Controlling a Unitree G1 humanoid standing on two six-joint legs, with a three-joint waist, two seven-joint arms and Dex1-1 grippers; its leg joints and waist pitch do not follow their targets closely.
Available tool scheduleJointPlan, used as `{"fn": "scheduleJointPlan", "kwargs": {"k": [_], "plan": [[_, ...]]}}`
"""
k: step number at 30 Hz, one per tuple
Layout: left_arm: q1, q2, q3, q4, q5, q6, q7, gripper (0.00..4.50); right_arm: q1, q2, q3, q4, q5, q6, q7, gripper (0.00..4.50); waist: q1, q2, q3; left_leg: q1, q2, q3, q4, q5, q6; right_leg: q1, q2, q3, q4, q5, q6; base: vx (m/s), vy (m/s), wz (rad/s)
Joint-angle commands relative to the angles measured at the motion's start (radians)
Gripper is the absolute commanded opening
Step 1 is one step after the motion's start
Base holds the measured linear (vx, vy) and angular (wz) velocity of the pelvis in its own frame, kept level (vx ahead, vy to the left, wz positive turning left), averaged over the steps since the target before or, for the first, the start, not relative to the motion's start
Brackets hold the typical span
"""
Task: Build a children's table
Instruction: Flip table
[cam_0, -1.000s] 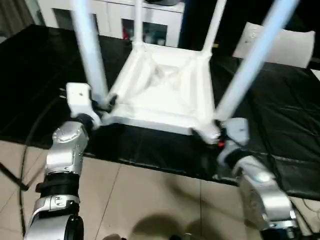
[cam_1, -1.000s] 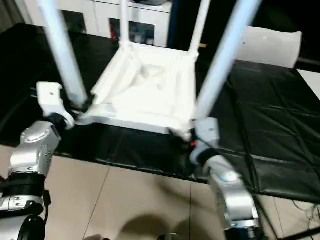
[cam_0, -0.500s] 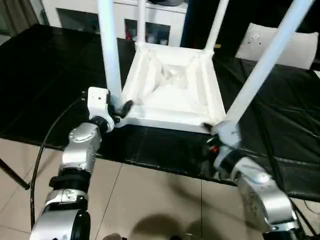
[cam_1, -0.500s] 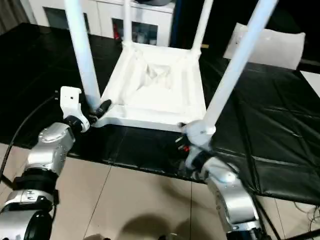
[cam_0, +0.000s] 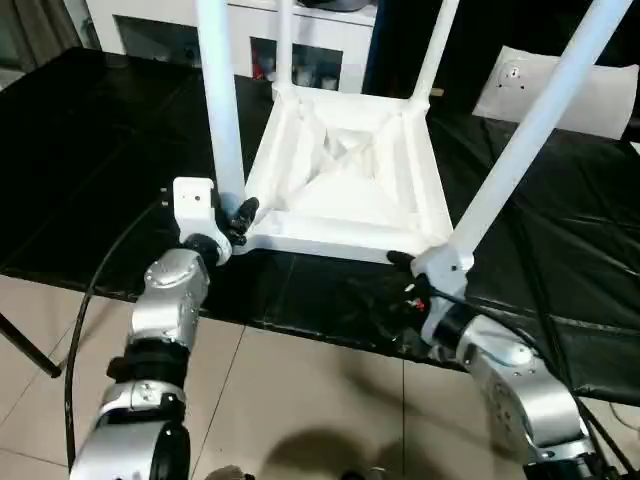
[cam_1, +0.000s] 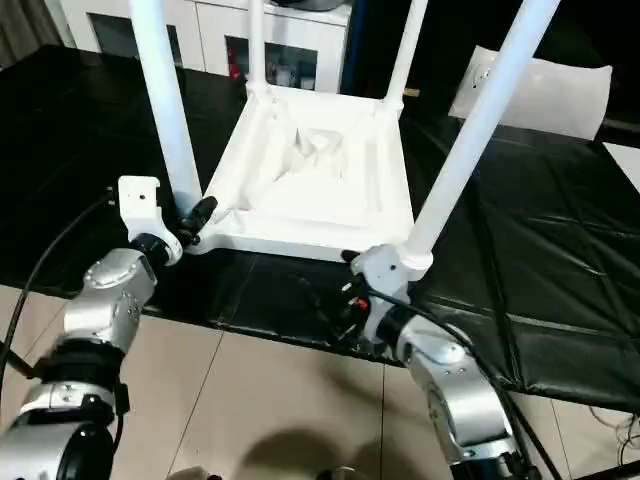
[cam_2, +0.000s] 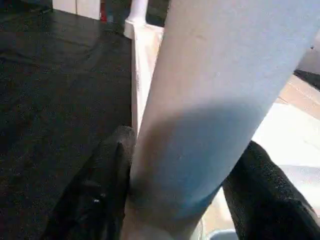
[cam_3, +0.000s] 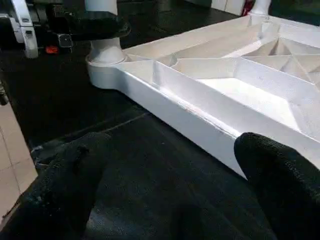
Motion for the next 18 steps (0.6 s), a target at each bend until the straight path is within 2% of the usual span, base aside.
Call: {"fn": "scheduleJointPlan", "kwargs": {"k": [1, 6, 8, 11, 13, 16, 18], "plan": [[0.013, -0.025, 0.002, -0.01, -0.027, 0.028, 0.009, 2.35, -0.017, 0.001, -0.002, 0.009, -0.001, 0.016, 0.003, 4.5, 0.001, 0.001, -0.066, 0.007, 0.068, -0.025, -0.082, -0.125, 0.072, 0.052, -0.087, 0.067, -0.069, -0.236, -0.171, 0.0, 0.0, 0.0], [0.024, -0.054, 0.015, -0.033, -0.062, 0.061, 0.02, 2.26, -0.022, 0.008, 0.006, 0.012, 0.003, 0.022, 0.0, 4.5, -0.001, 0.003, -0.066, 0.006, 0.068, -0.025, -0.083, -0.133, 0.066, 0.051, -0.087, 0.067, -0.071, -0.242, -0.17, 0.0, 0.0, 0.0], [0.029, -0.088, 0.038, -0.059, -0.111, 0.096, 0.028, 2.26, -0.028, 0.022, 0.003, 0.016, 0.017, 0.038, -0.006, 4.5, -0.001, 0.003, -0.066, 0.007, 0.069, -0.025, -0.083, -0.135, 0.065, 0.051, -0.087, 0.067, -0.069, -0.236, -0.18, 0.0, 0.0, 0.0], [0.034, -0.172, 0.093, -0.142, -0.233, 0.191, 0.064, 2.26, -0.047, 0.066, -0.013, 0.027, 0.043, 0.087, -0.044, 4.5, -0.001, 0.001, -0.067, 0.005, 0.069, -0.024, -0.08, -0.114, 0.069, 0.052, -0.088, 0.067, -0.066, -0.218, -0.196, 0.0, 0.0, 0.0], [0.035, -0.179, 0.095, -0.152, -0.243, 0.199, 0.066, 2.26, -0.049, 0.07, -0.015, 0.028, 0.045, 0.091, -0.049, 4.5, 0.001, 0.001, -0.067, 0.005, 0.067, -0.022, -0.078, -0.107, 0.074, 0.051, -0.088, 0.067, -0.068, -0.22, -0.197, 0.0, 0.0, 0.0], [0.053, -0.23, 0.096, -0.221, -0.299, 0.265, 0.084, 2.26, -0.064, 0.097, -0.037, 0.047, 0.054, 0.115, -0.088, 4.5, 0.004, -0.002, -0.067, 0.003, 0.067, -0.021, -0.078, -0.108, 0.072, 0.053, -0.09, 0.067, -0.066, -0.232, -0.202, 0.0, 0.0, 0.0], [0.074, -0.264, 0.072, -0.289, -0.309, 0.32, 0.085, 2.26, -0.096, 0.141, -0.091, 0.097, 0.077, 0.145, -0.15, 4.5, 0.003, -0.002, -0.067, 0.002, 0.064, -0.02, -0.077, -0.113, 0.074, 0.051, -0.087, 0.066, -0.07, -0.248, -0.196, 0.0, 0.0, 0.0]]}}
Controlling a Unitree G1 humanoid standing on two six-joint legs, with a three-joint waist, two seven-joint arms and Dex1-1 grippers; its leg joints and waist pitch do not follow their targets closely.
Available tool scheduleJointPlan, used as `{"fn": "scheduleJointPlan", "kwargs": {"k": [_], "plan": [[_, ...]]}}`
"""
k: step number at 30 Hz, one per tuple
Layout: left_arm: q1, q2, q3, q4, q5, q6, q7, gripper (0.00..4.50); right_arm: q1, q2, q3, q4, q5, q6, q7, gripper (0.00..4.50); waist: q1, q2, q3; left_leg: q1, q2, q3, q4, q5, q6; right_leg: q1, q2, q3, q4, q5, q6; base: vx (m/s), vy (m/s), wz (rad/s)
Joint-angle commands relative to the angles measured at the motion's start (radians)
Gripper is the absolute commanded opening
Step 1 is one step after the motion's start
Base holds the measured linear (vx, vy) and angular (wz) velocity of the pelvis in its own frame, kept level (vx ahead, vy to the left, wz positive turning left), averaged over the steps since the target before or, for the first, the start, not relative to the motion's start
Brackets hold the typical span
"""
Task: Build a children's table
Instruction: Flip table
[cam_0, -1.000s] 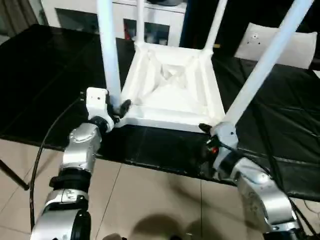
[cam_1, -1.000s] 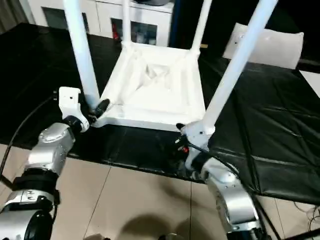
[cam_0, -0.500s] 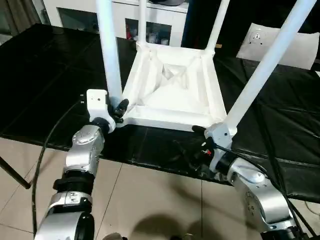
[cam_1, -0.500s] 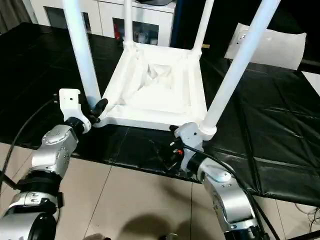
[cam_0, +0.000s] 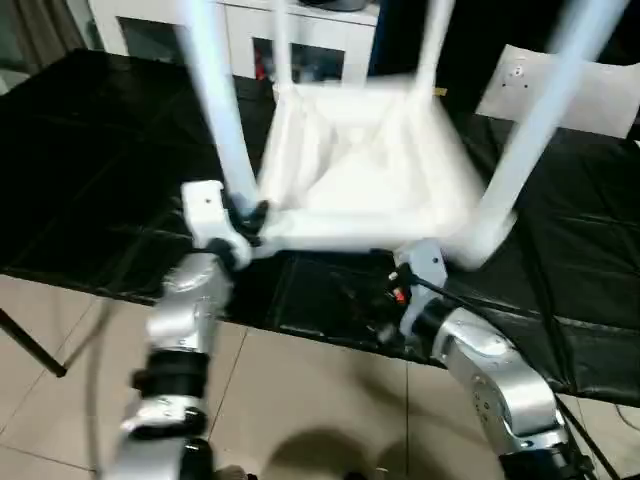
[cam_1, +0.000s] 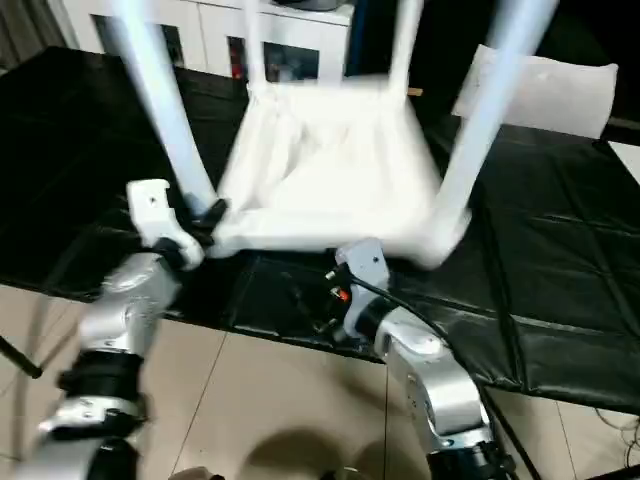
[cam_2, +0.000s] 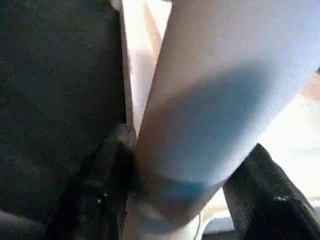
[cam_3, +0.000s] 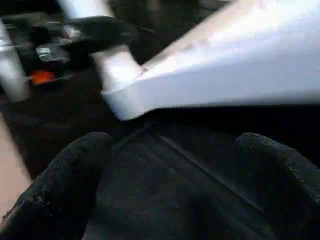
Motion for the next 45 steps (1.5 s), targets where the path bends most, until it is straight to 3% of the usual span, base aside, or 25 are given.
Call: {"fn": "scheduleJointPlan", "kwargs": {"k": [1, 4, 7, 9, 10, 11, 15, 21, 25, 28, 31, 36, 45], "plan": [[0.0, -0.034, -0.015, -0.042, -0.068, 0.048, -0.008, 2.26, -0.026, 0.013, -0.05, 0.026, 0.026, 0.026, -0.045, 4.5, -0.001, -0.009, -0.064, 0.004, 0.064, -0.02, -0.079, -0.125, 0.067, 0.05, -0.085, 0.065, -0.075, -0.28, -0.183, 0.0, 0.0, 0.0], [0.0, -0.037, -0.01, -0.062, -0.06, 0.082, -0.005, 2.23, -0.058, 0.038, -0.088, 0.075, 0.045, 0.02, -0.078, 4.5, -0.004, -0.007, -0.064, 0.006, 0.064, -0.022, -0.081, -0.13, 0.059, 0.05, -0.082, 0.064, -0.077, -0.286, -0.157, 0.0, 0.0, 0.0], [0.017, -0.026, -0.04, -0.09, -0.045, 0.111, -0.016, 2.21, -0.113, 0.076, -0.136, 0.141, 0.085, -0.037, -0.102, 4.5, -0.007, -0.009, -0.066, 0.006, 0.063, -0.022, -0.081, -0.122, 0.055, 0.05, -0.083, 0.065, -0.075, -0.263, -0.147, 0.0, 0.0, 0.0], [0.023, -0.028, -0.042, -0.105, -0.058, 0.123, -0.007, 2.2, -0.142, 0.097, -0.169, 0.175, 0.099, -0.061, -0.131, 4.5, -0.007, -0.007, -0.067, 0.007, 0.063, -0.021, -0.081, -0.099, 0.059, 0.05, -0.081, 0.065, -0.069, -0.231, -0.154, 0.0, 0.0, 0.0], [0.027, -0.029, -0.044, -0.115, -0.064, 0.133, -0.001, 2.2, -0.156, 0.106, -0.185, 0.192, 0.101, -0.069, -0.146, 4.5, -0.008, -0.012, -0.068, 0.008, 0.064, -0.02, -0.08, -0.093, 0.06, 0.05, -0.082, 0.066, -0.067, -0.221, -0.158, 0.0, 0.0, 0.0], [0.03, -0.029, -0.044, -0.122, -0.069, 0.141, 0.002, 2.2, -0.17, 0.114, -0.201, 0.21, 0.107, -0.074, -0.155, 4.5, -0.007, -0.007, -0.068, 0.008, 0.063, -0.019, -0.079, -0.079, 0.063, 0.051, -0.082, 0.066, -0.063, -0.204, -0.166, 0.0, 0.0, 0.0], [0.031, -0.031, -0.042, -0.131, -0.073, 0.16, 0.002, 2.2, -0.245, 0.139, -0.259, 0.311, 0.122, -0.124, -0.212, 4.5, -0.008, -0.007, -0.071, 0.009, 0.061, -0.016, -0.077, -0.05, 0.066, 0.051, -0.081, 0.066, -0.057, -0.161, -0.178, 0.0, 0.0, 0.0], [0.03, -0.027, -0.046, -0.128, -0.071, 0.172, -0.005, 2.2, -0.342, 0.16, -0.325, 0.431, 0.169, -0.169, -0.241, 4.5, -0.008, -0.006, -0.072, 0.009, 0.059, -0.014, -0.076, -0.049, 0.076, 0.053, -0.078, 0.065, -0.057, -0.16, -0.182, 0.0, 0.0, 0.0], [0.034, -0.024, -0.058, -0.137, -0.072, 0.199, -0.024, 2.2, -0.464, 0.173, -0.412, 0.585, 0.25, -0.211, -0.207, 4.5, -0.008, -0.005, -0.074, 0.011, 0.06, -0.012, -0.073, -0.042, 0.084, 0.052, -0.079, 0.065, -0.052, -0.14, -0.195, 0.0, 0.0, 0.0], [0.037, -0.023, -0.061, -0.141, -0.071, 0.206, -0.027, 2.2, -0.511, 0.178, -0.457, 0.638, 0.3, -0.224, -0.193, 4.5, -0.009, -0.008, -0.078, 0.008, 0.06, -0.012, -0.069, -0.002, 0.112, 0.055, -0.078, 0.064, -0.042, -0.087, -0.209, 0.0, 0.0, 0.0], [0.039, -0.02, -0.064, -0.145, -0.074, 0.216, -0.031, 2.2, -0.564, 0.175, -0.487, 0.714, 0.325, -0.244, -0.171, 4.14, -0.008, -0.012, -0.078, 0.007, 0.06, -0.01, -0.067, 0.008, 0.129, 0.055, -0.079, 0.064, -0.041, -0.085, -0.222, 0.0, 0.0, 0.0], [0.045, -0.018, -0.067, -0.158, -0.073, 0.232, -0.036, 2.2, -0.622, 0.175, -0.531, 0.812, 0.356, -0.273, -0.138, 3.71, -0.007, -0.011, -0.077, 0.008, 0.06, -0.007, -0.066, -0.012, 0.124, 0.052, -0.079, 0.063, -0.044, -0.128, -0.219, 0.0, 0.0, 0.0], [0.046, -0.014, -0.067, -0.165, -0.071, 0.244, -0.039, 2.2, -0.661, 0.174, -0.563, 0.879, 0.382, -0.297, -0.107, 3.03, -0.003, -0.011, -0.08, 0.003, 0.057, -0.004, -0.06, 0.017, 0.149, 0.049, -0.077, 0.063, -0.037, -0.099, -0.227, 0.0, 0.0, 0.0]]}}
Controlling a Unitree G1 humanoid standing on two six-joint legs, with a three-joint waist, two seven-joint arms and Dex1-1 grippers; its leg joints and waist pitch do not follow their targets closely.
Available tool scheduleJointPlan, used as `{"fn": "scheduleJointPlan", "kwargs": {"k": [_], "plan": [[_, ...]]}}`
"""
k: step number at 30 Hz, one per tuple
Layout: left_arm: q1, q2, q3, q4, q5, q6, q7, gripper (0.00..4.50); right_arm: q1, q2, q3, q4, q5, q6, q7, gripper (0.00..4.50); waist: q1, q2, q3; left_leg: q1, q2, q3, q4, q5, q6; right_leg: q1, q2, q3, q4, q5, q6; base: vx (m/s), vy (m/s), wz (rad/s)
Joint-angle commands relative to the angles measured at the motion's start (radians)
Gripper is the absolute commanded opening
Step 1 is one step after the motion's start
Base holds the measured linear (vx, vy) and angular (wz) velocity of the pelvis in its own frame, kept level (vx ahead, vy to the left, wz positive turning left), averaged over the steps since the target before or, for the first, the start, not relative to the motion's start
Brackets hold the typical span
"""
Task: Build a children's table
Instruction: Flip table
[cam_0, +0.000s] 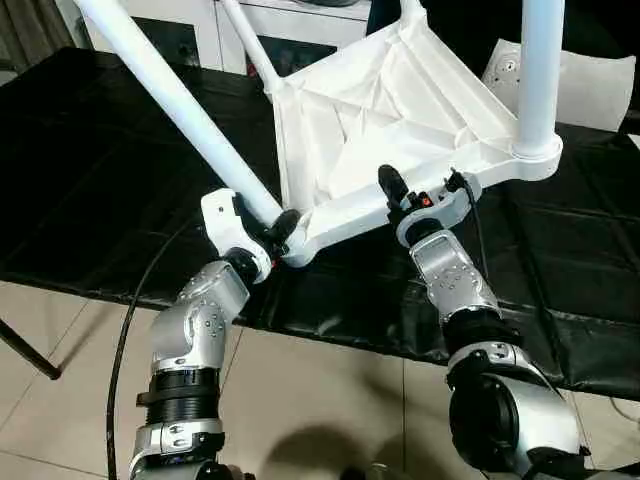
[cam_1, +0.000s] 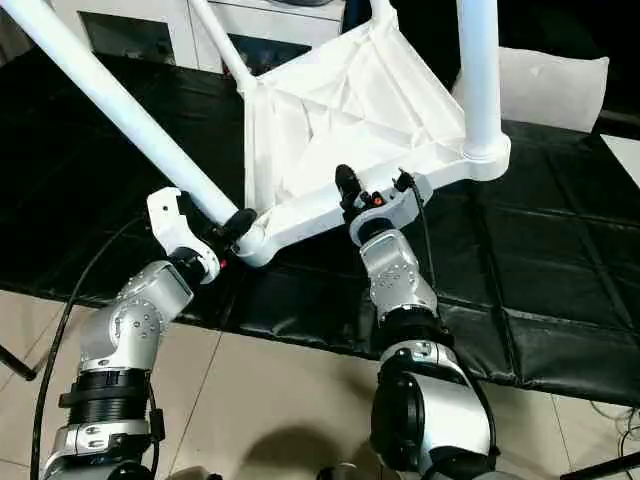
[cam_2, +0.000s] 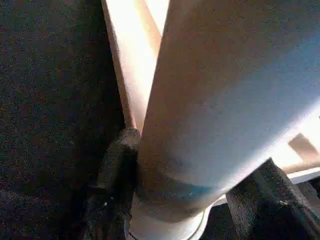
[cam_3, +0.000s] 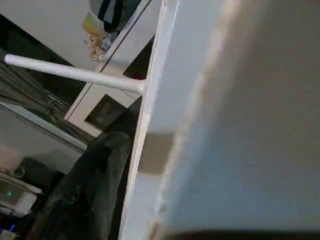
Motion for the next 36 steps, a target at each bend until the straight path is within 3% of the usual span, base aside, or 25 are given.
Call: {"fn": "scheduleJointPlan", "kwargs": {"k": [1, 9, 13, 16, 22, 24, 25, 29, 31, 36], "plan": [[0.01, -0.025, -0.031, -0.005, -0.065, 0.033, -0.051, 2.2, -0.047, 0.003, 0.007, 0.001, 0.009, -0.014, 0.035, 2.95, 0.001, -0.008, -0.08, 0.009, 0.056, -0.014, -0.061, 0.012, 0.146, 0.065, -0.076, 0.058, -0.052, -0.102, -0.225, 0.0, 0.0, 0.0], [0.009, -0.017, -0.037, -0.008, -0.053, 0.04, -0.053, 2.2, -0.057, 0.003, 0.004, 0.022, 0.006, -0.04, 0.059, 2.23, -0.001, -0.004, -0.08, 0.011, 0.058, -0.015, -0.063, -0.013, 0.131, 0.064, -0.074, 0.057, -0.054, -0.12, -0.224, 0.0, 0.0, 0.0], [0.01, -0.013, -0.04, -0.014, -0.058, 0.041, -0.064, 2.2, -0.061, 0.003, 0.003, 0.015, 0.007, -0.05, 0.058, 2.13, 0.0, -0.001, -0.08, 0.011, 0.058, -0.015, -0.063, -0.011, 0.13, 0.064, -0.075, 0.057, -0.054, -0.117, -0.23, 0.0, 0.0, 0.0], [0.035, 0.016, -0.041, -0.054, -0.071, 0.066, -0.094, 2.88, -0.07, -0.007, 0.007, -0.009, -0.001, -0.072, 0.042, 2.08, -0.003, 0.0, -0.08, 0.01, 0.058, -0.016, -0.063, -0.008, 0.129, 0.064, -0.075, 0.057, -0.052, -0.107, -0.236, 0.0, 0.0, 0.0], [0.129, 0.094, -0.078, -0.168, -0.09, 0.115, -0.179, 3.35, -0.077, -0.037, 0.002, -0.05, -0.019, -0.103, 0.005, 2.07, -0.004, 0.004, -0.08, 0.012, 0.061, -0.013, -0.063, -0.007, 0.127, 0.061, -0.073, 0.058, -0.048, -0.094, -0.246, 0.0, 0.0, 0.0], [0.16, 0.12, -0.099, -0.2, -0.086, 0.11, -0.209, 3.44, -0.08, -0.049, -0.001, -0.06, -0.024, -0.106, -0.009, 2.07, -0.002, 0.001, -0.08, 0.013, 0.061, -0.012, -0.063, -0.012, 0.121, 0.061, -0.073, 0.058, -0.046, -0.107, -0.242, 0.0, 0.0, 0.0], [0.189, 0.149, -0.128, -0.225, -0.066, 0.087, -0.241, 3.44, -0.082, -0.061, 0.0, -0.071, -0.032, -0.111, -0.021, 2.07, -0.002, -0.006, -0.077, 0.019, 0.061, -0.009, -0.064, -0.034, 0.112, 0.055, -0.069, 0.058, -0.054, -0.136, -0.227, 0.0, 0.0, 0.0], [0.29, 0.239, -0.21, -0.33, -0.007, 0.02, -0.318, 3.48, -0.076, -0.106, 0.022, -0.127, -0.082, -0.128, -0.053, 2.07, 0.004, 0.0, -0.075, 0.02, 0.063, -0.01, -0.068, -0.032, 0.09, 0.054, -0.067, 0.059, -0.05, -0.147, -0.203, 0.0, 0.0, 0.0], [0.333, 0.267, -0.236, -0.4, 0.015, -0.027, -0.342, 3.48, -0.065, -0.138, 0.058, -0.178, -0.148, -0.149, -0.08, 2.07, 0.006, -0.006, -0.075, 0.016, 0.06, -0.009, -0.068, -0.017, 0.087, 0.057, -0.066, 0.061, -0.047, -0.131, -0.194, 0.0, 0.0, 0.0], [0.36, 0.3, -0.269, -0.493, 0.041, -0.071, -0.35, 3.56, -0.033, -0.183, 0.111, -0.254, -0.253, -0.142, -0.171, 2.07, 0.015, -0.011, -0.072, 0.014, 0.055, -0.006, -0.068, -0.025, 0.055, 0.056, -0.063, 0.064, -0.048, -0.152, -0.16, 0.0, 0.0, 0.0]]}}
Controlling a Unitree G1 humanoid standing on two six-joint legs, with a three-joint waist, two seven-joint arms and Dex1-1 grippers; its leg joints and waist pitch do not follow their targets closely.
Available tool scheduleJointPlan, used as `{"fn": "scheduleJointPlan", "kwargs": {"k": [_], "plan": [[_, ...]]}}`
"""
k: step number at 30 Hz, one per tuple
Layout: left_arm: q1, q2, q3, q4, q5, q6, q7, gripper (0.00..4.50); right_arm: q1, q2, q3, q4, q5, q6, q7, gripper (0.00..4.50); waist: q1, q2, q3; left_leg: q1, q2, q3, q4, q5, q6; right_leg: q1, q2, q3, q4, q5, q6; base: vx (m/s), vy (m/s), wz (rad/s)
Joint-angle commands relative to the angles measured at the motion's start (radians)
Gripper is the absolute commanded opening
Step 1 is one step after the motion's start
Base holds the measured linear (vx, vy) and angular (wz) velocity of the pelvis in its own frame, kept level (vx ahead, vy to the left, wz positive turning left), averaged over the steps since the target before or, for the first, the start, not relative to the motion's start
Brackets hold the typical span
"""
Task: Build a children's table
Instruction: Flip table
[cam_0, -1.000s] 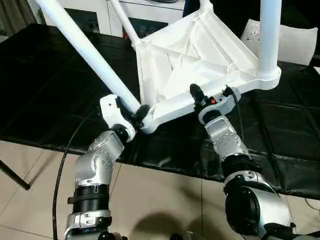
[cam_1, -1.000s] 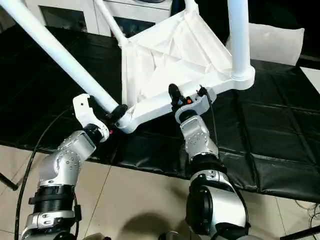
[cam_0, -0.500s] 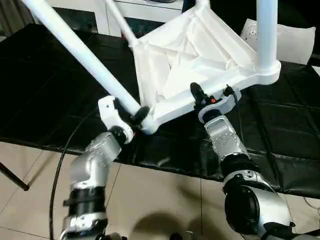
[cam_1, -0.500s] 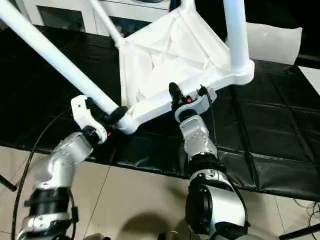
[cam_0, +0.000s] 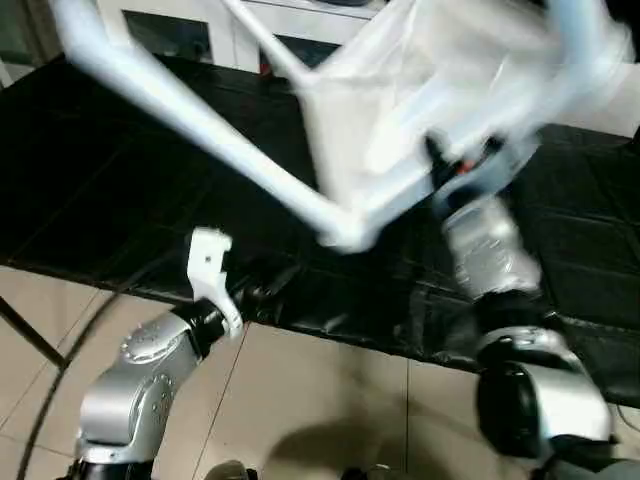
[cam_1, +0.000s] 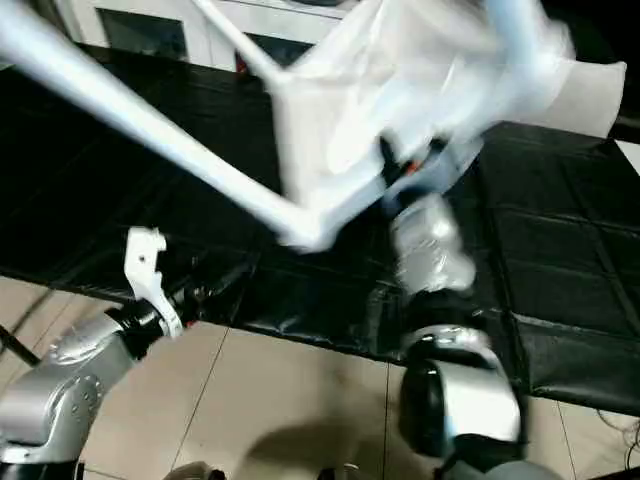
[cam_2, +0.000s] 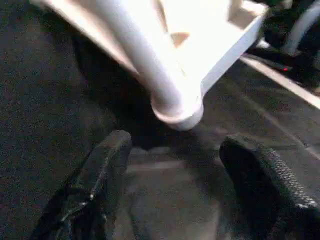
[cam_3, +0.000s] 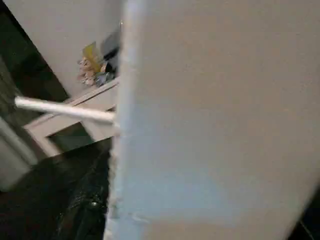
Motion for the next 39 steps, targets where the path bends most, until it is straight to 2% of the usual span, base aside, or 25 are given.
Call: {"fn": "scheduleJointPlan", "kwargs": {"k": [1, 3, 4, 7, 8, 9, 10, 13, 15, 19, 26, 27, 28, 31, 32, 34, 35, 36, 37, 38, 39], "plan": [[0.008, 0.012, -0.027, -0.035, 0.023, -0.022, -0.012, 3.75, -0.005, -0.037, 0.009, -0.09, -0.049, -0.058, -0.034, 2.04, -0.012, -0.007, -0.075, 0.016, 0.051, -0.011, -0.069, -0.039, 0.053, 0.06, -0.064, 0.064, -0.051, -0.159, -0.151, 0.0, 0.0, 0.0], [0.008, 0.021, -0.04, -0.08, 0.023, -0.029, -0.01, 3.8, 0.024, -0.046, 0.033, -0.164, -0.095, -0.04, -0.068, 2.03, -0.012, -0.009, -0.075, 0.015, 0.05, -0.011, -0.069, -0.042, 0.046, 0.061, -0.062, 0.065, -0.053, -0.166, -0.138, 0.0, 0.0, 0.0], [0.008, 0.021, -0.04, -0.08, 0.023, -0.029, -0.01, 3.83, 0.024, -0.046, 0.033, -0.164, -0.095, -0.04, -0.068, 2.0, -0.013, -0.009, -0.075, 0.014, 0.05, -0.012, -0.069, -0.037, 0.043, 0.061, -0.061, 0.065, -0.051, -0.158, -0.134, 0.0, 0.0, 0.0], [-0.008, 0.014, -0.064, -0.16, 0.016, -0.023, 0.0, 3.83, 0.093, -0.047, 0.079, -0.327, -0.207, 0.016, -0.187, 1.97, -0.017, -0.015, -0.077, 0.015, 0.052, -0.013, -0.068, -0.003, 0.037, 0.06, -0.057, 0.066, -0.044, -0.11, -0.132, 0.0, 0.0, 0.0], [-0.014, 0.011, -0.067, -0.169, 0.014, -0.018, 0.004, 3.83, 0.106, -0.044, 0.085, -0.35, -0.224, 0.025, -0.212, 1.96, -0.015, -0.013, -0.077, 0.017, 0.051, -0.012, -0.068, -0.001, 0.037, 0.058, -0.056, 0.066, -0.044, -0.104, -0.132, 0.0, 0.0, 0.0], [-0.027, 0.009, -0.076, -0.17, 0.025, -0.019, 0.011, 3.83, 0.127, -0.033, 0.093, -0.383, -0.244, 0.036, -0.24, 1.96, -0.018, -0.018, -0.075, 0.016, 0.049, -0.011, -0.069, -0.008, 0.033, 0.059, -0.055, 0.066, -0.045, -0.111, -0.131, 0.0, 0.0, 0.0], [-0.032, 0.01, -0.083, -0.17, 0.033, -0.026, 0.014, 3.83, 0.136, -0.029, 0.098, -0.396, -0.249, 0.04, -0.248, 1.96, -0.018, -0.022, -0.074, 0.015, 0.048, -0.01, -0.069, -0.027, 0.028, 0.058, -0.055, 0.067, -0.048, -0.137, -0.121, 0.0, 0.0, 0.0], [-0.052, 0.011, -0.095, -0.166, 0.045, -0.026, 0.022, 3.83, 0.167, -0.018, 0.123, -0.432, -0.288, 0.04, -0.27, 1.95, -0.019, -0.021, -0.073, 0.014, 0.047, -0.012, -0.07, -0.047, 0.014, 0.059, -0.057, 0.068, -0.052, -0.175, -0.09, 0.0, 0.0, 0.0], [-0.085, 0.024, -0.109, -0.161, 0.078, -0.02, 0.039, 3.83, 0.202, -0.007, 0.168, -0.473, -0.351, 0.067, -0.298, 1.94, -0.023, -0.02, -0.072, 0.013, 0.045, -0.013, -0.07, -0.042, 0.007, 0.059, -0.053, 0.068, -0.052, -0.165, -0.083, 0.0, 0.0, 0.0], [-0.134, 0.062, -0.124, -0.158, 0.142, -0.027, 0.06, 3.83, 0.222, -0.003, 0.221, -0.519, -0.417, 0.128, -0.343, 1.94, -0.035, -0.023, -0.072, 0.01, 0.043, -0.015, -0.069, -0.04, 0.007, 0.062, -0.052, 0.07, -0.049, -0.156, -0.075, 0.0, 0.0, 0.0], [-0.176, 0.072, -0.125, -0.164, 0.15, -0.005, 0.074, 3.83, 0.184, -0.003, 0.267, -0.47, -0.445, 0.159, -0.33, 1.94, -0.041, -0.023, -0.07, 0.011, 0.041, -0.015, -0.068, -0.099, -0.009, 0.058, -0.053, 0.071, -0.057, -0.237, -0.07, 0.0, 0.0, 0.0], [-0.183, 0.07, -0.125, -0.166, 0.151, -0.004, 0.078, 3.83, 0.17, -0.004, 0.268, -0.453, -0.449, 0.167, -0.336, 1.94, -0.043, -0.027, -0.07, 0.009, 0.041, -0.014, -0.068, -0.1, -0.008, 0.059, -0.052, 0.071, -0.057, -0.238, -0.07, 0.0, 0.0, 0.0], [-0.191, 0.07, -0.125, -0.167, 0.154, -0.005, 0.083, 3.83, 0.158, 0.0, 0.267, -0.438, -0.444, 0.173, -0.339, 1.94, -0.044, -0.025, -0.069, 0.009, 0.041, -0.015, -0.068, -0.104, -0.01, 0.058, -0.053, 0.071, -0.057, -0.246, -0.072, 0.0, 0.0, 0.0], [-0.208, 0.072, -0.124, -0.17, 0.166, -0.002, 0.097, 3.83, 0.145, 0.011, 0.274, -0.415, -0.426, 0.181, -0.322, 1.94, -0.052, -0.031, -0.068, 0.005, 0.039, -0.016, -0.066, -0.128, -0.01, 0.057, -0.054, 0.07, -0.061, -0.295, -0.061, 0.0, 0.0, 0.0], [-0.218, 0.078, -0.125, -0.173, 0.177, -0.003, 0.102, 3.83, 0.142, 0.019, 0.277, -0.402, -0.42, 0.185, -0.315, 2.29, -0.053, -0.031, -0.068, 0.006, 0.039, -0.016, -0.066, -0.132, -0.011, 0.056, -0.054, 0.07, -0.064, -0.308, -0.051, 0.0, 0.0, 0.0], [-0.24, 0.102, -0.128, -0.173, 0.212, -0.021, 0.106, 3.83, 0.14, 0.023, 0.282, -0.373, -0.417, 0.194, -0.306, 2.29, -0.054, -0.031, -0.069, 0.007, 0.04, -0.019, -0.066, -0.129, -0.014, 0.054, -0.052, 0.069, -0.062, -0.305, -0.045, 0.0, 0.0, 0.0], [-0.245, 0.109, -0.129, -0.172, 0.221, -0.027, 0.105, 3.83, 0.142, 0.021, 0.284, -0.37, -0.42, 0.191, -0.306, 2.7, -0.056, -0.031, -0.07, 0.007, 0.04, -0.019, -0.066, -0.127, -0.015, 0.054, -0.052, 0.069, -0.061, -0.298, -0.046, 0.0, 0.0, 0.0], [-0.253, 0.119, -0.132, -0.17, 0.235, -0.038, 0.105, 3.83, 0.144, 0.018, 0.288, -0.367, -0.425, 0.188, -0.305, 2.72, -0.056, -0.031, -0.069, 0.008, 0.041, -0.019, -0.066, -0.126, -0.018, 0.053, -0.052, 0.069, -0.061, -0.292, -0.047, 0.0, 0.0, 0.0], [-0.271, 0.142, -0.134, -0.166, 0.26, -0.058, 0.101, 4.01, 0.15, 0.019, 0.286, -0.365, -0.423, 0.185, -0.306, 2.73, -0.057, -0.031, -0.07, 0.008, 0.041, -0.019, -0.066, -0.124, -0.02, 0.054, -0.052, 0.069, -0.059, -0.283, -0.05, 0.0, 0.0, 0.0], [-0.282, 0.155, -0.134, -0.164, 0.273, -0.069, 0.099, 4.12, 0.153, 0.021, 0.283, -0.365, -0.419, 0.184, -0.307, 2.76, -0.056, -0.035, -0.072, 0.008, 0.042, -0.02, -0.066, -0.12, -0.02, 0.054, -0.052, 0.069, -0.056, -0.271, -0.053, 0.0, 0.0, 0.0], [-0.302, 0.171, -0.133, -0.159, 0.29, -0.089, 0.095, 4.19, 0.158, 0.026, 0.274, -0.361, -0.406, 0.181, -0.307, 2.86, -0.058, -0.033, -0.072, 0.009, 0.042, -0.02, -0.066, -0.116, -0.023, 0.054, -0.052, 0.07, -0.054, -0.253, -0.059, 0.0, 0.0, 0.0]]}}
